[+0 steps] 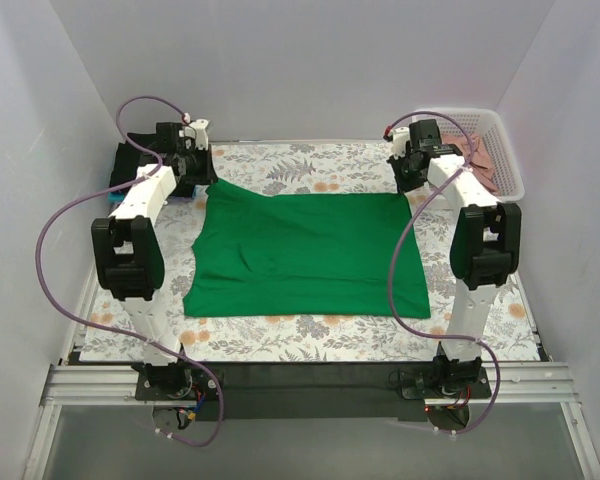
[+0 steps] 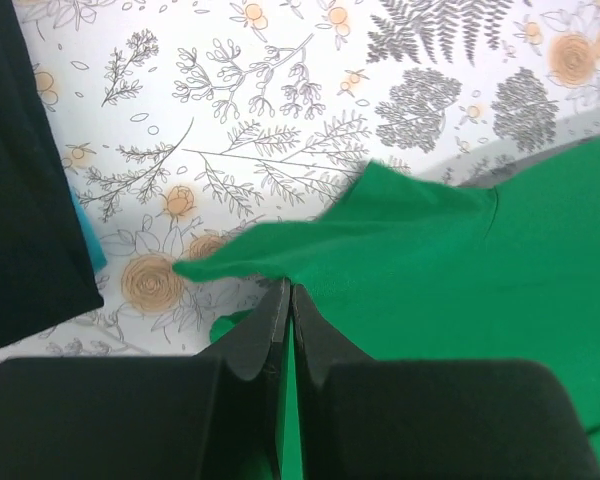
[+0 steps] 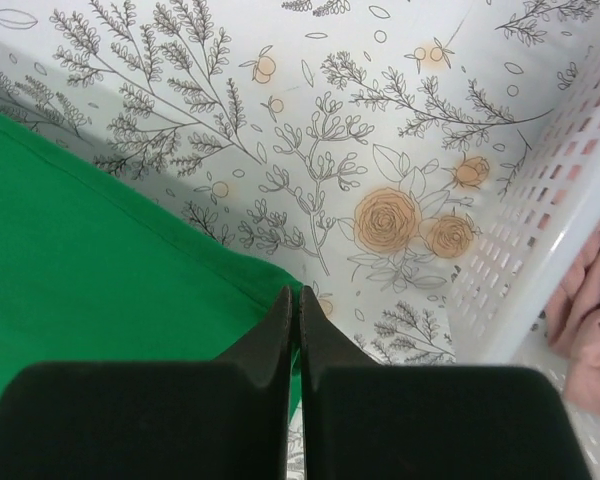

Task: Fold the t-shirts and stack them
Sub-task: Fold the tshirt

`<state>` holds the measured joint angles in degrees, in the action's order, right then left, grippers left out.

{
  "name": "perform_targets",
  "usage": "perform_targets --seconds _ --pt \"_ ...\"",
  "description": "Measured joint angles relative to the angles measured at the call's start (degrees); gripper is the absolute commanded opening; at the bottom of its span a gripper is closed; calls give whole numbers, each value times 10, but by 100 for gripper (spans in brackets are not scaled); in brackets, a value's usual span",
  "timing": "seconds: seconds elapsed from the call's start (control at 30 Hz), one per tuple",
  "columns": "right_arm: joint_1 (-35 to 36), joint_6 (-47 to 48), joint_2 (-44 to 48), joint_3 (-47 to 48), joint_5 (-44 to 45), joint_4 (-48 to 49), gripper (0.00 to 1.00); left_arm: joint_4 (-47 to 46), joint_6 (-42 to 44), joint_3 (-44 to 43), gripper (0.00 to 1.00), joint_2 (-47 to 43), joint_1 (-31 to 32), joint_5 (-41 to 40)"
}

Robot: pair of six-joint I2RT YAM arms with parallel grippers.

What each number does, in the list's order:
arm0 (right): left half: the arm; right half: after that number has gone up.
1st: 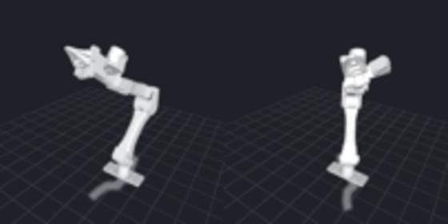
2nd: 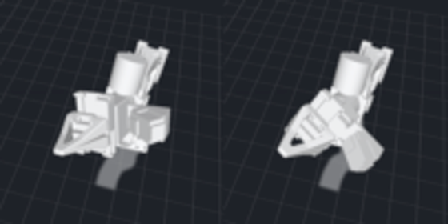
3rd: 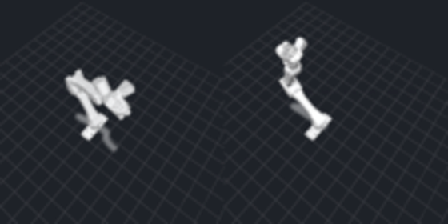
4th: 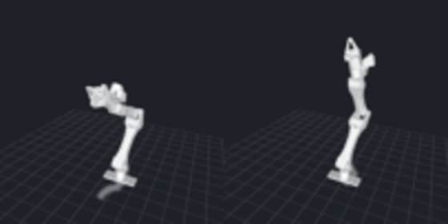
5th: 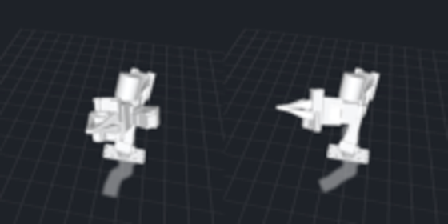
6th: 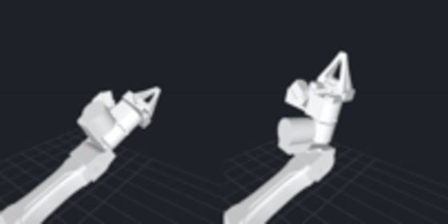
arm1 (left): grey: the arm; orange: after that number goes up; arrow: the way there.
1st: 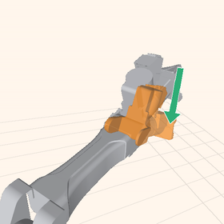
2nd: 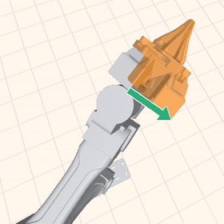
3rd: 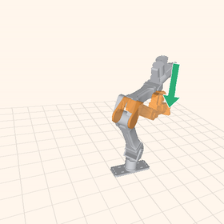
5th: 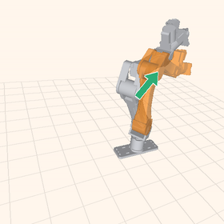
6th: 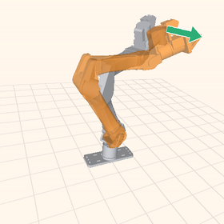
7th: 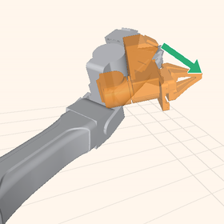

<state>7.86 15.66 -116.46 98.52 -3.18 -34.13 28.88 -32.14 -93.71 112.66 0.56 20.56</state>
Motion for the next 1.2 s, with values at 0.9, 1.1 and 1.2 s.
perform_targets --seconds 0.9,1.1,1.2 --pt "-19 72 165 -228 -47 -5 1 30 41 264 0 -249 -28 28" --pt "-19 79 155 -259 -53 -2 1 21 43 342 0 -253 -29 28" --pt "-19 84 146 -263 -52 0 1 17 44 373 0 -253 -30 28"
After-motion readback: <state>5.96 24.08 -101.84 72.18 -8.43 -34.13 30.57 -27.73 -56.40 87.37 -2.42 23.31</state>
